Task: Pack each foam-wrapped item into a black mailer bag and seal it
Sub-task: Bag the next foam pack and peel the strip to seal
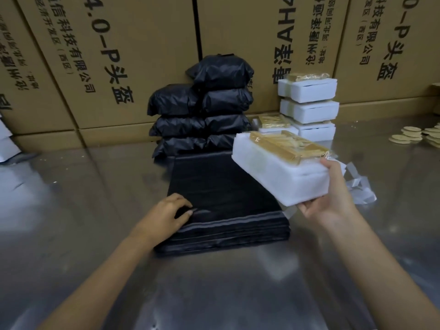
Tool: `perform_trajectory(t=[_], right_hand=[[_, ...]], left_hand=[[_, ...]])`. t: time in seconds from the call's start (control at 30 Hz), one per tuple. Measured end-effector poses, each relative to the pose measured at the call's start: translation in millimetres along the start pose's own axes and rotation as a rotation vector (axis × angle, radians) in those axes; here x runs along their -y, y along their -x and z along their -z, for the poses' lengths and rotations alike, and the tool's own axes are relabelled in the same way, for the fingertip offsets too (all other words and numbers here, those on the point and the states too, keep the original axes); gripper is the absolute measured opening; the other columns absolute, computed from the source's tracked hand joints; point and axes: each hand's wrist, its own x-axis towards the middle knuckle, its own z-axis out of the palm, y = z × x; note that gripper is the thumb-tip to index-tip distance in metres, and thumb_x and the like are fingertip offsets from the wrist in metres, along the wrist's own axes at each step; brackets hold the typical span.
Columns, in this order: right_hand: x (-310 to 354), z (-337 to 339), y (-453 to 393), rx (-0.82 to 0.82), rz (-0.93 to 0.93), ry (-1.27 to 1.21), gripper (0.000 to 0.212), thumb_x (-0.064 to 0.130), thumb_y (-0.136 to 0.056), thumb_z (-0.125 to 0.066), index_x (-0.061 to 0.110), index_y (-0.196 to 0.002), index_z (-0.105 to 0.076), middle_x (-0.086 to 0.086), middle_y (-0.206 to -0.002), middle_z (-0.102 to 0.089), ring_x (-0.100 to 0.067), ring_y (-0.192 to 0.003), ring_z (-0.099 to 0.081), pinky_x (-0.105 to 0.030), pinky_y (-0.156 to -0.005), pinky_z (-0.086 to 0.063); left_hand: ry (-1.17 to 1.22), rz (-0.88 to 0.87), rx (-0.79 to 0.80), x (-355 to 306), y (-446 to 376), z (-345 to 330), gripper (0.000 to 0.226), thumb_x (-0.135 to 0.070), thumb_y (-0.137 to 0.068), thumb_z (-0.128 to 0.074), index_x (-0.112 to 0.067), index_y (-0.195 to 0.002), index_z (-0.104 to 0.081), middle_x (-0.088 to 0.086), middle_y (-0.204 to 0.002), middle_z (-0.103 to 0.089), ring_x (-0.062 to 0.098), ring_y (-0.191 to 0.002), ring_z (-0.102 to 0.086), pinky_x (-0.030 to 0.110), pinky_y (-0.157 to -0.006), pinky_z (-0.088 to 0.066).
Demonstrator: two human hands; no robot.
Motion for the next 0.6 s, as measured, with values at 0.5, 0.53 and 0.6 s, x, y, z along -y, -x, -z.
perform_trajectory(t=[0.5, 0.53, 0.6], right_hand=[[0, 29, 18, 0.189, -0.055, -0.056, 0.032, 0.051, -0.083, -0.068, 0.028, -0.103, -0.080, -0.002, -0.112, -0.076, -0.027, -0.096, -0.075, -0.063, -0.081, -0.056], [-1, 31, 18, 0.211, -0.066, -0.056, 0.032, 0.051, -0.083, -0.069, 0.028, -0.100, -0.082, -0.002, -0.114, -0.076, -0.027, -0.099, -0.075, -0.065, -0.087, -0.053], [-3, 34, 19, 0.232, -0.097, -0.075, 0.033, 0.052, -0.082, -0.069, 0.028, -0.100, -0.082, 0.000, -0.116, -0.075, -0.025, -0.101, -0.074, -0.062, -0.088, -0.054]], left_hand=[[0.150, -0.038, -0.004, 8, 8, 6, 0.035, 0.006, -0.081, -0.061, -0.021, -0.071, -0.042, 0.006, -0.094, -0.065, 0.030, -0.097, -0.062, 0.043, -0.085, -0.050], [0.201, -0.008, 0.013, 9, 9, 6, 0.030, -0.005, -0.082, -0.069, -0.025, -0.074, -0.047, 0.003, -0.097, -0.066, 0.027, -0.099, -0.062, 0.044, -0.088, -0.051], [0.185, 0.019, 0.073, 11, 8, 10, 0.026, -0.028, -0.079, -0.078, -0.032, -0.084, -0.053, -0.003, -0.101, -0.067, 0.018, -0.097, -0.063, 0.040, -0.087, -0.052]])
